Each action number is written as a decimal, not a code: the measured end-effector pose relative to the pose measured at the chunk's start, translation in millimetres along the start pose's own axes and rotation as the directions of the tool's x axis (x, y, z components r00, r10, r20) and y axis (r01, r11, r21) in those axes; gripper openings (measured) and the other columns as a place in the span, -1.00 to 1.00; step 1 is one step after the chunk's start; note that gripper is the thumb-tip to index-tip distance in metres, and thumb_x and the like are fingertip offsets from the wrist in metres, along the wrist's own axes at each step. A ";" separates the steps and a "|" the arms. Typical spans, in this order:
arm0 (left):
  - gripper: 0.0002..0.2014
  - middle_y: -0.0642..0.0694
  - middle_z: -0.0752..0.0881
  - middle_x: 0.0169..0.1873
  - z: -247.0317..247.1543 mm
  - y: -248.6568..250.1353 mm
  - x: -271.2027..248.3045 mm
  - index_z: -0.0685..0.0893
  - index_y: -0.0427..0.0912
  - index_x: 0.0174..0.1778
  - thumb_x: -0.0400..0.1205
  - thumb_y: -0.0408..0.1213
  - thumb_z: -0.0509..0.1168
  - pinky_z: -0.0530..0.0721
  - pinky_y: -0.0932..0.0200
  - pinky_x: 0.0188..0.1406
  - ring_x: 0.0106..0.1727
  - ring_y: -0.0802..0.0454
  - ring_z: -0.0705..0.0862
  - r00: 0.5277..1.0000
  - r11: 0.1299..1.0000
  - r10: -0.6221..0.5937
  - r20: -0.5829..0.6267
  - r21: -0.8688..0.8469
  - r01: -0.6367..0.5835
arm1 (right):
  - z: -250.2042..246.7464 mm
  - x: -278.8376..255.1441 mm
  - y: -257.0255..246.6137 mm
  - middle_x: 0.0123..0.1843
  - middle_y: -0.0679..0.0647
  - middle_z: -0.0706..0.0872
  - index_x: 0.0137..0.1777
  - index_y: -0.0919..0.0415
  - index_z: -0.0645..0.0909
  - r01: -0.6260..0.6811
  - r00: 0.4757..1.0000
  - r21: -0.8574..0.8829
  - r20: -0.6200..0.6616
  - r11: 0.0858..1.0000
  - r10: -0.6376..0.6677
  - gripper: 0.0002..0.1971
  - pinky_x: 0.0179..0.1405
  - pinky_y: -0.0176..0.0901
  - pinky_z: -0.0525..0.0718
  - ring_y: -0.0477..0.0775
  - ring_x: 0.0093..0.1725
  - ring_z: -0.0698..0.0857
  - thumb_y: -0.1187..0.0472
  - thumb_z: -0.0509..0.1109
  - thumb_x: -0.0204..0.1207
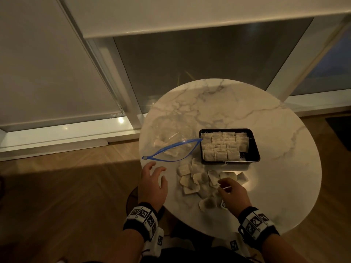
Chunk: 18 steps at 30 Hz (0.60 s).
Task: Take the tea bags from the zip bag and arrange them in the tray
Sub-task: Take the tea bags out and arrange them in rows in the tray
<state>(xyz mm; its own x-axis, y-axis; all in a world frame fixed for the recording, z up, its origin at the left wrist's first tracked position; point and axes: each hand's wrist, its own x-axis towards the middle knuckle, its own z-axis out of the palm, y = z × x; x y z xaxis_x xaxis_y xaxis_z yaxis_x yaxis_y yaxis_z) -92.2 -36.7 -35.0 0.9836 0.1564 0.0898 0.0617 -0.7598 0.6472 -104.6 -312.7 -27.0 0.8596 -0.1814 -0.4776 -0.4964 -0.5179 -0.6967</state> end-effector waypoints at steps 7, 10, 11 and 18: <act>-0.53 -0.05 -0.06 0.73 -19.8 9.9 27.2 0.51 0.28 0.53 0.67 -0.05 0.32 0.33 -0.19 0.59 0.72 -0.23 -0.14 0.976 0.967 -0.158 0.151 0.222 0.122 | 31.0 14.4 -89.5 0.15 -0.09 0.67 0.44 -0.33 0.42 0.249 0.933 -0.173 0.306 0.953 -0.188 -0.56 0.01 -0.22 0.66 -0.08 0.11 0.68 0.02 0.37 0.60; -0.47 -0.04 -0.06 0.76 -24.5 10.0 47.0 0.31 0.27 0.66 0.73 0.10 0.15 0.10 -0.26 0.70 0.73 -0.27 -0.19 0.933 0.940 -0.207 0.296 0.324 0.105 | 46.8 36.5 -118.9 0.34 0.01 0.59 0.58 -0.34 0.26 0.214 0.923 -0.111 0.350 0.971 -0.163 -0.42 0.25 -0.09 0.61 0.05 0.34 0.61 0.00 0.36 0.60; -0.45 -0.04 -0.01 0.76 -25.2 10.0 52.3 0.26 0.23 0.68 0.74 0.12 0.11 0.05 -0.26 0.72 0.74 -0.27 -0.14 0.923 0.933 -0.212 0.320 0.348 0.093 | 50.9 43.7 -124.6 0.40 0.02 0.58 0.61 -0.28 0.24 0.200 0.924 -0.116 0.353 0.973 -0.148 -0.39 0.32 -0.06 0.60 0.08 0.38 0.58 -0.01 0.36 0.60; -0.53 0.07 0.44 0.57 -42.5 14.1 68.3 0.36 0.09 0.64 0.76 -0.03 0.08 0.45 -0.15 0.49 0.51 -0.05 0.44 0.977 0.961 -0.101 0.185 0.271 0.048 | 52.9 62.5 -140.5 0.42 0.04 0.61 0.56 0.14 0.44 0.209 0.955 -0.179 0.249 0.961 -0.161 -0.48 0.36 -0.13 0.51 0.07 0.40 0.58 0.07 0.35 0.62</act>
<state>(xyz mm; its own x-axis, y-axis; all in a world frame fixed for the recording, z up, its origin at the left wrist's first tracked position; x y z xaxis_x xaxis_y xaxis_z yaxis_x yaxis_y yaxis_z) -31.3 -9.9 12.5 0.9866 0.1131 -0.1180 0.1529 -0.8939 0.4215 12.4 -207.1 12.7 0.8708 0.1184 -0.4772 -0.2762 -0.6852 -0.6740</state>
